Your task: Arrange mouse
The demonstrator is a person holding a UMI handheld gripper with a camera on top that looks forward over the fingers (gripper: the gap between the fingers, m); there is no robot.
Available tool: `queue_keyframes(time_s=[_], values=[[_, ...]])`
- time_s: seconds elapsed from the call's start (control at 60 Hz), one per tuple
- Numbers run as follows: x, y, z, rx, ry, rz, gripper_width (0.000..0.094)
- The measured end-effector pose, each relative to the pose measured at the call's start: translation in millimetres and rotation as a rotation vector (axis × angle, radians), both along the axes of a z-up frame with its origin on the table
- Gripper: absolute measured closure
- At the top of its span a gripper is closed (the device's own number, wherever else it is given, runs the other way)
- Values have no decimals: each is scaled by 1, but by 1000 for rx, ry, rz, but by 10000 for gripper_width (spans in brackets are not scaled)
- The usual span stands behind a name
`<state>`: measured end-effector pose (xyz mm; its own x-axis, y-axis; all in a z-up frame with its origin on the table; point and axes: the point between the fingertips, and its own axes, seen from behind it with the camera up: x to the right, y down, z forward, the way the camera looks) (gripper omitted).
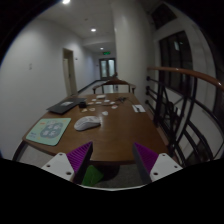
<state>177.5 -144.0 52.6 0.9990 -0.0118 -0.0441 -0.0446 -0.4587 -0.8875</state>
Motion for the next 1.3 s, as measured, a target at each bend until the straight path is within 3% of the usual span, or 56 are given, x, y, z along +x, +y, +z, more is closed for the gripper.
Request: queue_keyframes(time_s=[0.283, 0.417, 0.717, 0.833, 0.867, 0.933, 1.05, 1.117, 1.25, 1.3], values=[[-99, 80, -57, -148, 5, 175, 129], [-138, 122, -68, -171, -3, 227, 118], [-147, 218, -71, -196, -56, 157, 111], [-148, 254, -71, -210, -42, 89, 115], [-147, 262, -72, -209, -40, 65, 139], [-139, 270, -73, -186, -46, 13, 423], [-141, 267, -71, -176, -8, 33, 557], [-138, 255, -65, -191, 23, 31, 576], [-156, 226, 11, -61, 38, 4, 578], [-190, 212, 39, -28, 103, 31, 570]])
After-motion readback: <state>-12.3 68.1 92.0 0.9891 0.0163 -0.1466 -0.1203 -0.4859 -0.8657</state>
